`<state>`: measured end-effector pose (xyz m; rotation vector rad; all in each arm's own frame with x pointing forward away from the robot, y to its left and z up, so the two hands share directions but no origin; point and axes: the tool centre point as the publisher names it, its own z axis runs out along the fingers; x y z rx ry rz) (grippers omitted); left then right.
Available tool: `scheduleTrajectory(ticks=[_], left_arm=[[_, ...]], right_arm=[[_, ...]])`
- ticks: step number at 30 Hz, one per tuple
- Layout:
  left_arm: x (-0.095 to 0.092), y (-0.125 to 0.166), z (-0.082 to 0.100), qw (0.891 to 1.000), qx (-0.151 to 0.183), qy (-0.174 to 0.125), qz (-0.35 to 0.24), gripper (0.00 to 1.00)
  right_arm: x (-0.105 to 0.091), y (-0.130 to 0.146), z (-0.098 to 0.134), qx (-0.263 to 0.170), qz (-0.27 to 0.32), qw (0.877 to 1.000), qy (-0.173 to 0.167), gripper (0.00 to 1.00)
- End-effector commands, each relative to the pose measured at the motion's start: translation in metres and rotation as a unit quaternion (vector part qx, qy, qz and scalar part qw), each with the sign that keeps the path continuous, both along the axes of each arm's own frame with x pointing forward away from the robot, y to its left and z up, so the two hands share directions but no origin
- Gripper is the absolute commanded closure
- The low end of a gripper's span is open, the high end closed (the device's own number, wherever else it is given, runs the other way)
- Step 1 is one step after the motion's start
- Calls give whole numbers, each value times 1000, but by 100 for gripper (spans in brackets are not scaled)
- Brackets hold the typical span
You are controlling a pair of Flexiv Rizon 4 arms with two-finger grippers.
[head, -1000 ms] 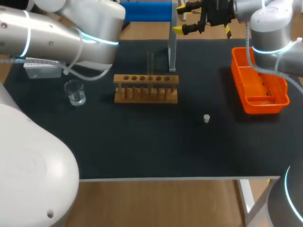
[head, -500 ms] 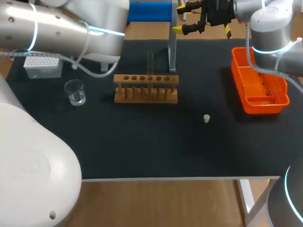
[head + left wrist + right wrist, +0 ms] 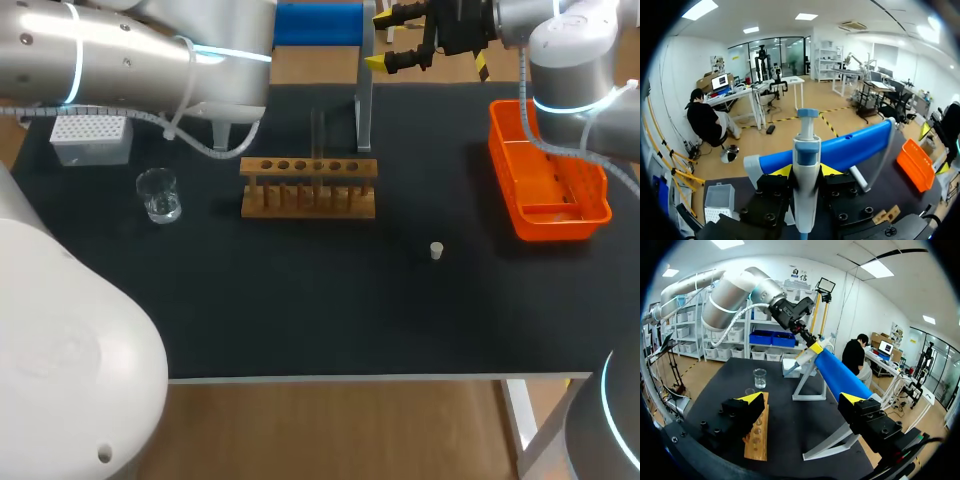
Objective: Invert the test tube, pick up the pipette, mount the tip to pipette, aspirate from beaker and dispense into the tube, eject the tip, return the pipette, and cap with the stopper.
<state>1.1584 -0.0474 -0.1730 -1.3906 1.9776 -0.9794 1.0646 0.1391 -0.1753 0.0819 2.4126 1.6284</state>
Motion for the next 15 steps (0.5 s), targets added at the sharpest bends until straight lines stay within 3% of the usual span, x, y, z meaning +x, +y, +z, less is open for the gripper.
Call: scheduleTrajectory(ticks=[1, 15], left_arm=[[5, 0, 1, 1000, 2, 5, 3, 100], [17, 1, -7, 1000, 4, 16, 11, 100]], right_arm=[[0, -1, 1, -2, 1, 1000, 1, 0], [0, -1, 1, -2, 1, 1000, 1, 0]])
